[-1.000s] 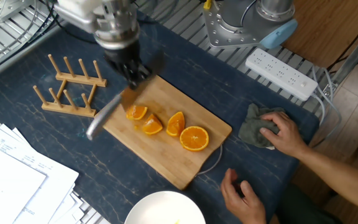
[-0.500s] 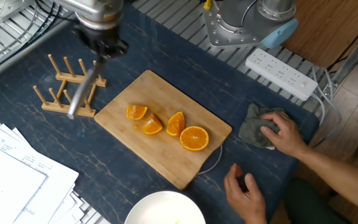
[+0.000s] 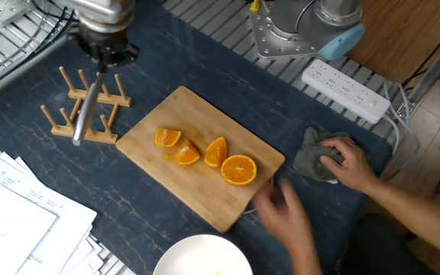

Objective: Chop the orange

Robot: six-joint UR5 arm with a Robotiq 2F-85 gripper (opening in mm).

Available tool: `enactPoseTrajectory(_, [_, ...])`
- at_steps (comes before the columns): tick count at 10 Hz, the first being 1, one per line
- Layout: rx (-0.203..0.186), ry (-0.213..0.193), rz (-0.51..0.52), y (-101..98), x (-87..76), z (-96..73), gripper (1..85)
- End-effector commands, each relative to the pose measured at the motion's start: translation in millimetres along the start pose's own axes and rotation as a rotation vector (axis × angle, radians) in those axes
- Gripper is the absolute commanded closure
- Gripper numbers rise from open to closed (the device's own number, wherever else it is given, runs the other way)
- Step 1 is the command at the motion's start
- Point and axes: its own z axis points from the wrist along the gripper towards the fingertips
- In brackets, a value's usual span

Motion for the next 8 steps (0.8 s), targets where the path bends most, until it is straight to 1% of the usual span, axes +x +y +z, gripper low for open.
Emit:
enactPoseTrajectory(1, [-0.002,-0.040,-0.041,-12.7,-14.0,22.9,84.3])
enactPoseTrajectory(2, [-0.050,-0.044,-0.023,-2.4,-17.2,30.7,84.3])
enactPoseTrajectory(3, [-0.094,-0.045,0.001,7.6,-18.6,34.7,84.3])
enactPoseTrajectory(4, [-0.129,-0.036,0.022,16.5,-16.5,35.4,84.3])
enactPoseTrajectory(5, [-0.139,-0.030,0.030,18.8,-14.6,35.6,84.3])
enactPoseTrajectory(6, [-0.141,-0.039,0.030,18.2,-15.5,39.4,84.3])
enactPoseTrajectory(8, [-0.173,-0.078,0.036,21.5,-22.0,56.4,84.3])
